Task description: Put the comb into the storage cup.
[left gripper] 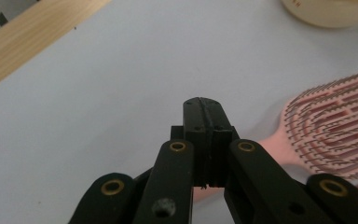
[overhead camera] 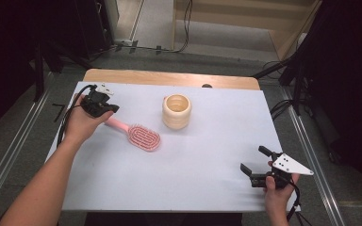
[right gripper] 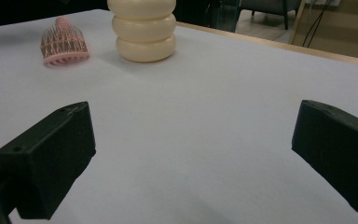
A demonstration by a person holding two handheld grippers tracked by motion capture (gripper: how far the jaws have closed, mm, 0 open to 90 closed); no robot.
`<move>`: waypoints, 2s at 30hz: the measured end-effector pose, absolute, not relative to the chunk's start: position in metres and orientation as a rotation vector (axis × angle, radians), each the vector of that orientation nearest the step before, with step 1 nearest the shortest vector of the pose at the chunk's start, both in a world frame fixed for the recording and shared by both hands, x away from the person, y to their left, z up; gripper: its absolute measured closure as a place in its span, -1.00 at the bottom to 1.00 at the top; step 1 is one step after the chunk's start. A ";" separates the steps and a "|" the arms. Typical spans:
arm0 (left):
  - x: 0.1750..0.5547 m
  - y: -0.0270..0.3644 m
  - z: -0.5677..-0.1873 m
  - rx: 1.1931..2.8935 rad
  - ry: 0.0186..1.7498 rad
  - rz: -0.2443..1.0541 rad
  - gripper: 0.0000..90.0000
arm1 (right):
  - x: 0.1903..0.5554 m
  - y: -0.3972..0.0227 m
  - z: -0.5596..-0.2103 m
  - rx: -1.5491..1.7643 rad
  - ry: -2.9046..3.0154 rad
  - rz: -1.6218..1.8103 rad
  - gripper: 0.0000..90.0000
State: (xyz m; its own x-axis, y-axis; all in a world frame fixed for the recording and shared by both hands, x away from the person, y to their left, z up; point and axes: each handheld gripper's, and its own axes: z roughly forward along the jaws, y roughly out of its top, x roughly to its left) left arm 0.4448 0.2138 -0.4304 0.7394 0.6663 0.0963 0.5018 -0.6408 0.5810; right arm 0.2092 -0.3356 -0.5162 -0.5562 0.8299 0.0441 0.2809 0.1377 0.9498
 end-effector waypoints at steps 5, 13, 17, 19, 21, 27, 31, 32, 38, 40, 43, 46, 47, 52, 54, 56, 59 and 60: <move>0.459 0.213 -0.442 2.454 0.935 0.394 1.00 | 0.209 -0.336 -0.516 1.064 1.914 1.428 -1.00; 0.473 0.217 -0.465 2.518 1.036 0.341 1.00 | 0.209 -0.336 -0.516 1.063 1.913 1.430 -1.00; 0.474 0.218 -0.469 2.518 1.056 0.321 1.00 | 0.209 -0.336 -0.516 1.064 1.913 1.431 -1.00; 0.474 0.217 -0.470 2.528 1.049 0.317 1.00 | 0.210 -0.336 -0.516 1.065 1.913 1.430 -1.00; 0.473 0.216 -0.471 2.542 1.040 0.313 1.00 | 0.210 -0.336 -0.516 1.067 1.913 1.428 -1.00; 0.468 0.217 -0.471 2.550 1.027 0.272 1.00 | 0.209 -0.336 -0.516 1.064 1.913 1.429 -1.00; 0.460 0.217 -0.470 2.580 0.988 0.258 1.00 | 0.209 -0.336 -0.516 1.061 1.915 1.428 -1.00; 0.459 0.217 -0.470 2.581 0.984 0.253 1.00 | 0.209 -0.336 -0.516 1.061 1.915 1.428 -1.00; 0.449 0.224 -0.470 2.600 0.959 0.224 1.00 | 0.209 -0.336 -0.516 1.062 1.915 1.426 -1.00; 0.444 0.226 -0.469 2.607 0.949 0.223 1.00 | 0.209 -0.336 -0.516 1.061 1.916 1.426 -1.00; 0.436 0.230 -0.469 2.617 0.928 0.210 1.00 | 0.210 -0.336 -0.516 1.062 1.917 1.424 -1.00; 0.432 0.233 -0.469 2.612 0.928 0.202 1.00 | 0.210 -0.335 -0.516 1.062 1.916 1.422 -1.00; 0.430 0.234 -0.469 2.617 0.922 0.196 1.00 | 0.209 -0.335 -0.516 1.063 1.917 1.422 -1.00; 0.420 0.237 -0.469 2.630 0.885 0.175 1.00 | 0.210 -0.335 -0.516 1.060 1.918 1.420 -1.00; 0.415 0.239 -0.468 2.624 0.871 0.168 1.00 | 0.210 -0.335 -0.516 1.060 1.917 1.419 -1.00; 0.411 0.240 -0.468 2.626 0.855 0.160 1.00 | 0.210 -0.335 -0.516 1.061 1.916 1.417 -1.00; 0.406 0.241 -0.468 2.646 0.833 0.154 1.00 | 0.210 -0.335 -0.516 1.060 1.916 1.416 -1.00; 0.404 0.242 -0.467 2.643 0.828 0.161 1.00 | 0.210 -0.335 -0.516 1.063 1.917 1.414 -1.00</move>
